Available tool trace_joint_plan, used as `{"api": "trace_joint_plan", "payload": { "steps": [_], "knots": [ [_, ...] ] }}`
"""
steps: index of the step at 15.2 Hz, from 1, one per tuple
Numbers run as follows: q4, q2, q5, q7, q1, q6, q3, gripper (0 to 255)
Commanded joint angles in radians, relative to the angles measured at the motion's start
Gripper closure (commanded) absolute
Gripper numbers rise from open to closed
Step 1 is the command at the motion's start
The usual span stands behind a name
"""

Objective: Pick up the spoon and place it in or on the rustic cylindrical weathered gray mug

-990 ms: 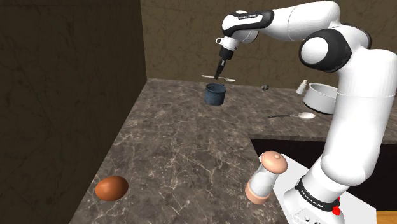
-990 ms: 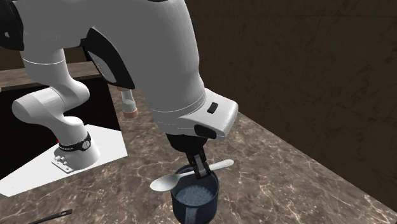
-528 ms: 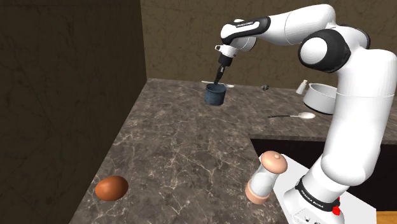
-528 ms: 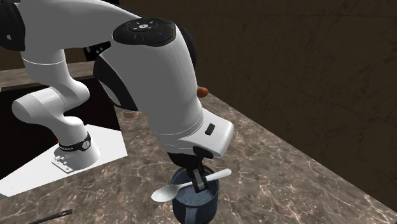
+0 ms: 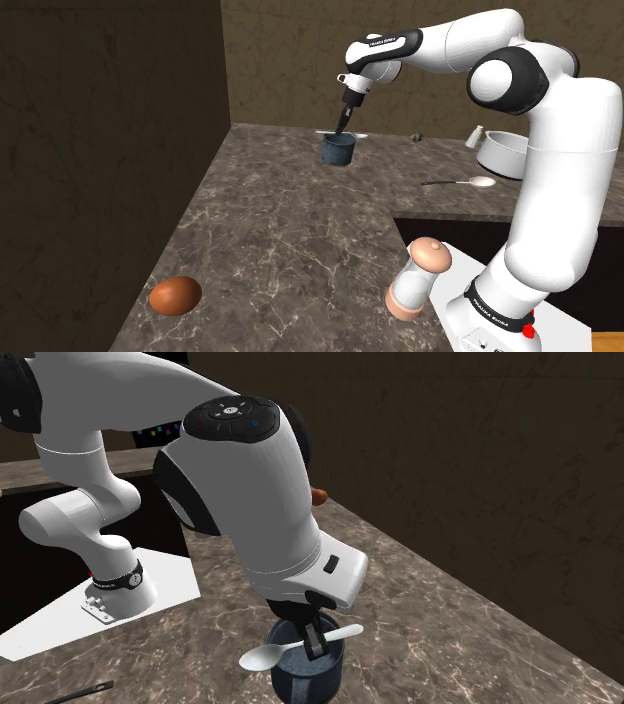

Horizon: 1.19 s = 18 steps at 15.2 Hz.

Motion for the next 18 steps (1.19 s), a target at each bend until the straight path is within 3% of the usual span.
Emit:
{"api": "trace_joint_plan", "payload": {
  "steps": [1, 6, 10, 18],
  "knots": [
    [0.0, 0.0, 0.0, 0.0, 0.0, 0.0, 0.0, 0],
    [0.0, 0.0, 0.0, 0.0, 0.0, 0.0, 0.0, 0],
    [0.089, -0.023, -0.013, 0.012, -0.017, -0.113, -0.011, 0],
    [0.089, -0.023, -0.013, 0.012, -0.017, -0.113, -0.011, 0]
  ]
}}
